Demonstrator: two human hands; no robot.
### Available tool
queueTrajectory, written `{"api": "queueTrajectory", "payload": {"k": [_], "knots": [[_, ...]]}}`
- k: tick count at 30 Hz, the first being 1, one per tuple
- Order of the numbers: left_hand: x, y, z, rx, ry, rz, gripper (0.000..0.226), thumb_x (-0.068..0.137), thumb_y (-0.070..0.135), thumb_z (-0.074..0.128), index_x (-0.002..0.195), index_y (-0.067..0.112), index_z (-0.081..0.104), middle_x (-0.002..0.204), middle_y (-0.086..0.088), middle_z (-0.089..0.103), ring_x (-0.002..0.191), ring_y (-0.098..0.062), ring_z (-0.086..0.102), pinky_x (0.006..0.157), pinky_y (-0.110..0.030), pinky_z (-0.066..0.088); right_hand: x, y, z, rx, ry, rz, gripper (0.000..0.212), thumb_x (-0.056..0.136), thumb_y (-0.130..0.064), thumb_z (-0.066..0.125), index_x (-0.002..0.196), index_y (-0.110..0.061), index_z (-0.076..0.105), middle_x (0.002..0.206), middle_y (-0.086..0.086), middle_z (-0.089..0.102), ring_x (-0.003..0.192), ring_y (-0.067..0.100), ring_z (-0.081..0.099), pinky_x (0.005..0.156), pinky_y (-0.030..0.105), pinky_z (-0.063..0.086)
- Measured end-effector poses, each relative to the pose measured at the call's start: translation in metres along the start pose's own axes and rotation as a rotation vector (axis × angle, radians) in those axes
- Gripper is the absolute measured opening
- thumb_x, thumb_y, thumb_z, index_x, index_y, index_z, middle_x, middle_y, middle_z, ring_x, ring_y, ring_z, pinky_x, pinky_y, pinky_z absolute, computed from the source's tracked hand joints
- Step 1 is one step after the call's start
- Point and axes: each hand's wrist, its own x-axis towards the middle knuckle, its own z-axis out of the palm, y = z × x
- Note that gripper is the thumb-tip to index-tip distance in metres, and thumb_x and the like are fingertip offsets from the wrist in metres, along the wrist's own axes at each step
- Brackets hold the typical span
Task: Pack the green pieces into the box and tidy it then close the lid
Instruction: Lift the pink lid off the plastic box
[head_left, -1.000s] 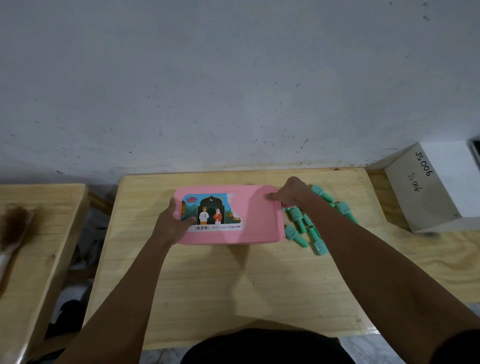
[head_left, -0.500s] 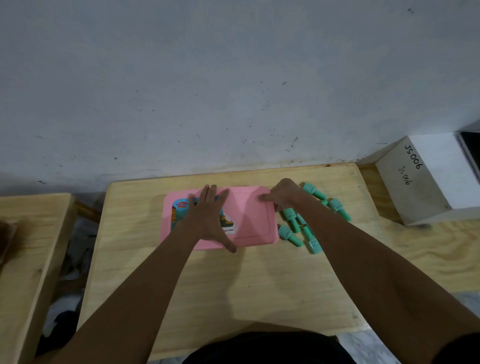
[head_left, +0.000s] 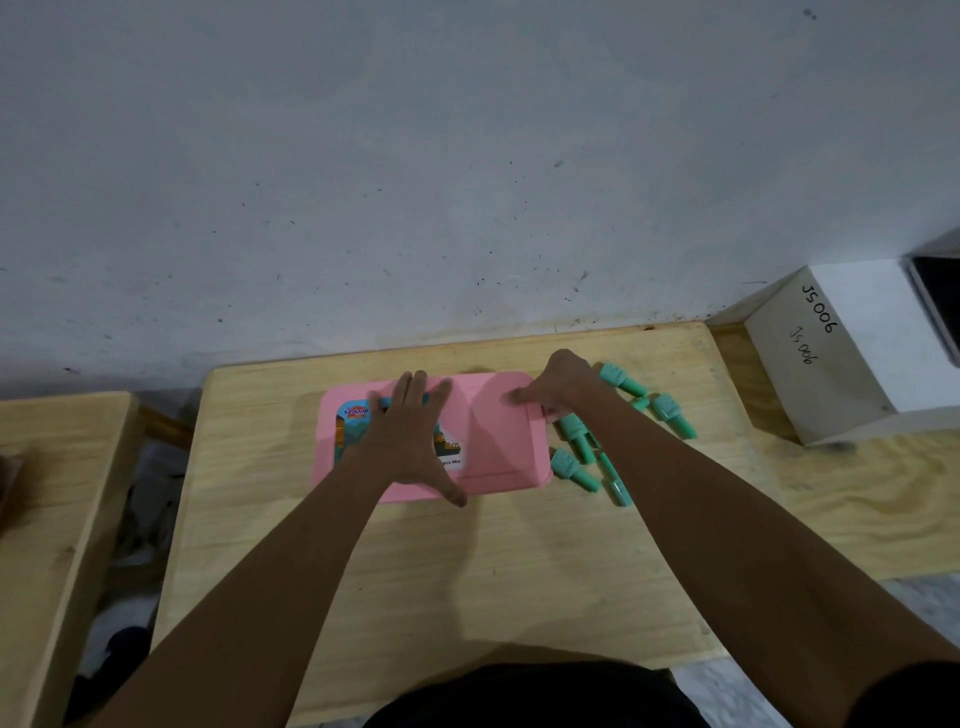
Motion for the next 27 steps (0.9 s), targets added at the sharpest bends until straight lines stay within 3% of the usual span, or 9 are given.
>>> {"api": "queueTrajectory", "payload": {"k": [4,9,12,14,19,21,24,27], "knots": [[0.000,0.000,0.000,0.006,-0.002,0.002,0.149,0.037,0.082,0.071,0.150,0.025,-0.007,0.159,-0.011,-0.012,0.147,-0.031,-0.012,0.114,-0.066,0.004,-0.001,-0.003,0.001,-0.034,0.013,0.007,0.050,0.070,-0.032,0.086,0.095,0.001,0.058,0.086,0.013,0.065,0.064,0.021,0.064,0.058,0.029,0.057],[0.000,0.001,-0.002,0.002,-0.006,-0.001,0.151,0.034,0.082,0.072,0.150,0.027,-0.009,0.159,-0.011,-0.012,0.147,-0.031,-0.012,0.113,-0.066,0.005,-0.008,-0.012,-0.002,-0.046,0.045,-0.015,0.043,0.071,-0.032,0.085,0.072,-0.007,0.051,0.074,0.007,0.060,0.069,0.022,0.061,0.052,0.025,0.049],[-0.001,0.000,0.000,0.001,0.003,0.008,0.151,0.035,0.082,0.071,0.150,0.027,-0.010,0.159,-0.010,-0.014,0.147,-0.030,-0.015,0.114,-0.065,0.003,-0.011,-0.006,-0.005,0.108,-0.034,0.031,0.041,0.075,-0.028,0.083,0.087,0.002,0.058,0.082,0.011,0.065,0.068,0.021,0.065,0.050,0.025,0.054],[-0.002,-0.002,0.002,-0.024,0.022,0.010,0.151,0.035,0.083,0.071,0.150,0.029,-0.011,0.159,-0.009,-0.016,0.147,-0.028,-0.017,0.115,-0.063,0.001,-0.015,0.003,-0.006,0.186,-0.070,-0.013,0.044,0.079,-0.029,0.079,0.102,0.004,0.061,0.087,0.010,0.066,0.068,0.017,0.064,0.045,0.019,0.050],[-0.007,-0.009,0.005,-0.121,0.089,0.022,0.152,0.030,0.086,0.068,0.149,0.032,-0.012,0.159,-0.005,-0.017,0.147,-0.027,-0.017,0.116,-0.059,-0.004,-0.028,0.013,0.003,0.286,-0.015,-0.220,0.036,0.087,-0.037,0.068,0.109,-0.012,0.056,0.110,0.007,0.063,0.096,0.024,0.063,0.078,0.035,0.055],[-0.013,-0.009,0.001,-0.178,0.097,0.042,0.150,0.032,0.085,0.068,0.149,0.034,-0.010,0.159,-0.004,-0.017,0.147,-0.027,-0.016,0.117,-0.057,-0.005,-0.031,0.014,0.004,0.290,-0.020,-0.220,0.035,0.089,-0.041,0.064,0.110,-0.015,0.052,0.111,0.007,0.062,0.097,0.025,0.062,0.079,0.038,0.055],[-0.024,-0.009,-0.007,-0.431,0.213,-0.043,0.129,0.049,0.078,0.071,0.150,0.033,0.006,0.160,-0.003,-0.006,0.148,-0.026,-0.003,0.118,-0.055,0.006,-0.036,0.013,0.005,0.371,-0.039,-0.210,0.038,0.092,-0.044,0.059,0.112,-0.014,0.049,0.113,0.008,0.060,0.098,0.026,0.062,0.080,0.040,0.055],[-0.027,-0.026,-0.001,-0.637,0.443,-0.388,0.090,0.078,0.067,0.057,0.148,0.021,0.025,0.157,-0.013,0.016,0.145,-0.031,0.015,0.115,-0.048,0.018,-0.042,0.007,0.007,0.500,-0.037,-0.219,0.036,0.094,-0.041,0.057,0.113,-0.011,0.049,0.113,0.013,0.062,0.102,0.031,0.063,0.089,0.045,0.052]]}}
